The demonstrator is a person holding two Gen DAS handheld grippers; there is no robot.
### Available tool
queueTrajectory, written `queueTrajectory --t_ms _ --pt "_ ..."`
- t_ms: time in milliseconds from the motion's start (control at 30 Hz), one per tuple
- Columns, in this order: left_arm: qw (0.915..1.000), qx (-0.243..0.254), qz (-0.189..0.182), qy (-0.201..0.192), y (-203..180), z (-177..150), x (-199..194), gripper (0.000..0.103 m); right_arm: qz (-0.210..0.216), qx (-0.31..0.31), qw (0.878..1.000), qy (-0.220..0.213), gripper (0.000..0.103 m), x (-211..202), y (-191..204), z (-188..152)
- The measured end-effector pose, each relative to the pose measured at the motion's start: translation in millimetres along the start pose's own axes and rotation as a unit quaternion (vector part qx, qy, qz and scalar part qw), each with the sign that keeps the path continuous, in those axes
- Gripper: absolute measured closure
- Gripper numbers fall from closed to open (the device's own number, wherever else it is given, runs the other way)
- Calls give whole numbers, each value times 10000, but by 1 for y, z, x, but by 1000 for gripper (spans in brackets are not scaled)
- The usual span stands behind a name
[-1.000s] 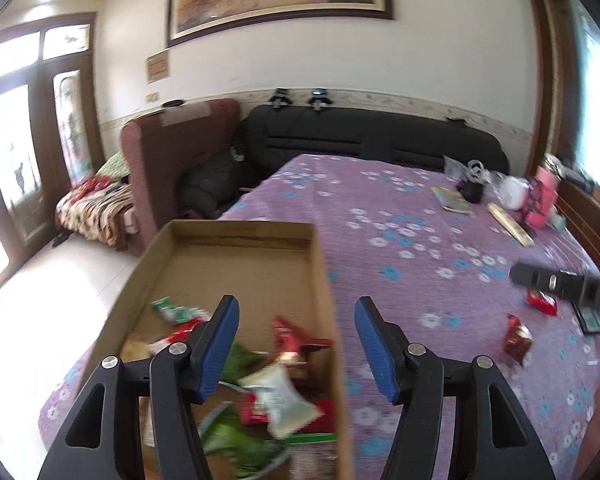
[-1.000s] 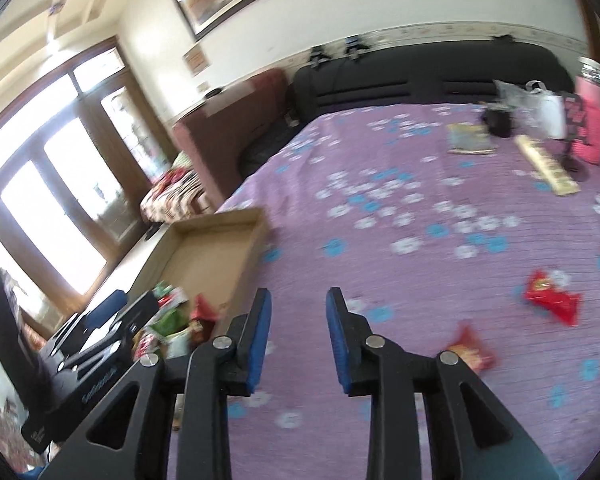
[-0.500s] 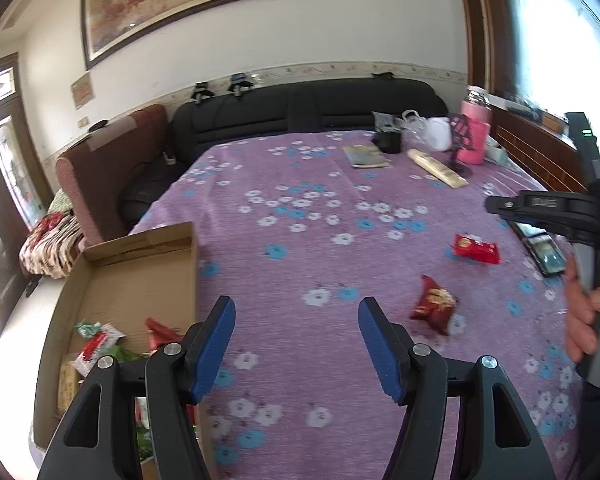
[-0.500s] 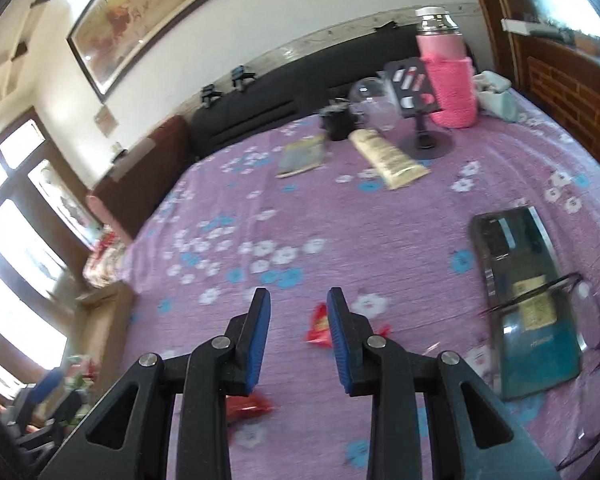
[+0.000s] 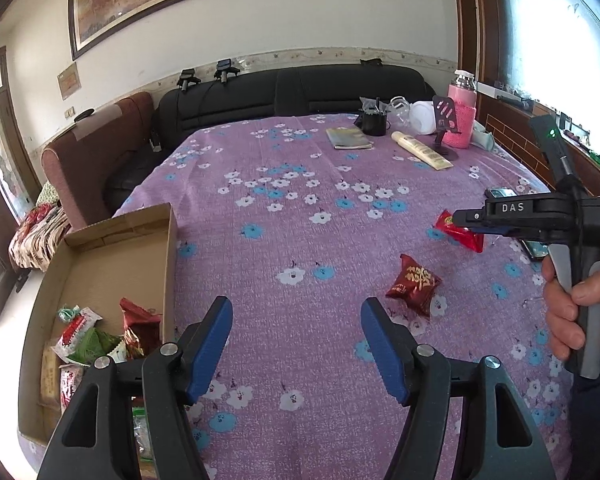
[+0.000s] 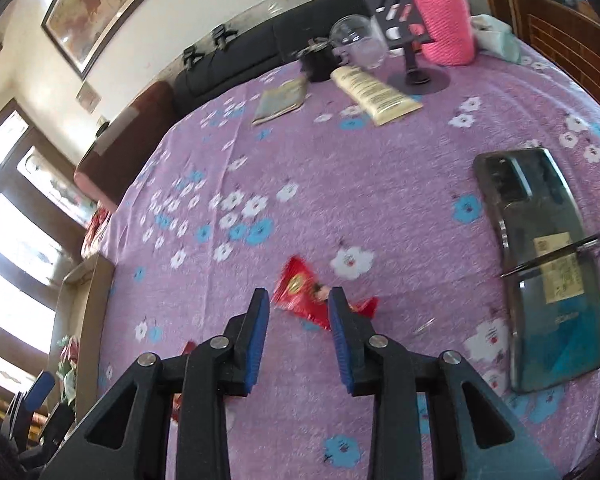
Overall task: Organize snacks
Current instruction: 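Move both open grippers back toward the red packets on the table, then grasp the dark red packet with the left gripper while the right grasps the red bar packet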
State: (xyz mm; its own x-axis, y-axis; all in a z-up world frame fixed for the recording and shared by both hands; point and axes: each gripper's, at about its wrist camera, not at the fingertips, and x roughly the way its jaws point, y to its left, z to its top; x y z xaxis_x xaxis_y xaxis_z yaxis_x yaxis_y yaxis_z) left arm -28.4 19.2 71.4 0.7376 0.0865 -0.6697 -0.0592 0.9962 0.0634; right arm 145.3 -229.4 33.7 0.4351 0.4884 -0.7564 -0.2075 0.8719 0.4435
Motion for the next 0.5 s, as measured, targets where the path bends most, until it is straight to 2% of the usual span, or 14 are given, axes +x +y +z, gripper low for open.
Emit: queueTrajectory --t_ms 67,100,233,300,400,500 --pt "10000 28 -44 55 -1 0 2 33 381 -144 9988 279 69 1 9 -4" --pt "9999 54 -83 85 -2 1 3 33 478 -127 9985 254 69 -2 10 -4" --pt "9990 250 -373 79 -13 9 3 29 305 -6 9994 -157 69 -20 2 2" --pt "9966 373 -715 144 -22 16 8 22 256 233 9990 -293 69 -24 -9 5" --pt "9881 682 -1312 415 -44 26 25 19 186 429 9982 -368 69 -26 -19 8" --pt "9838 1109 -1245 664 -65 30 48 19 80 410 9984 -388 69 -25 -21 9"
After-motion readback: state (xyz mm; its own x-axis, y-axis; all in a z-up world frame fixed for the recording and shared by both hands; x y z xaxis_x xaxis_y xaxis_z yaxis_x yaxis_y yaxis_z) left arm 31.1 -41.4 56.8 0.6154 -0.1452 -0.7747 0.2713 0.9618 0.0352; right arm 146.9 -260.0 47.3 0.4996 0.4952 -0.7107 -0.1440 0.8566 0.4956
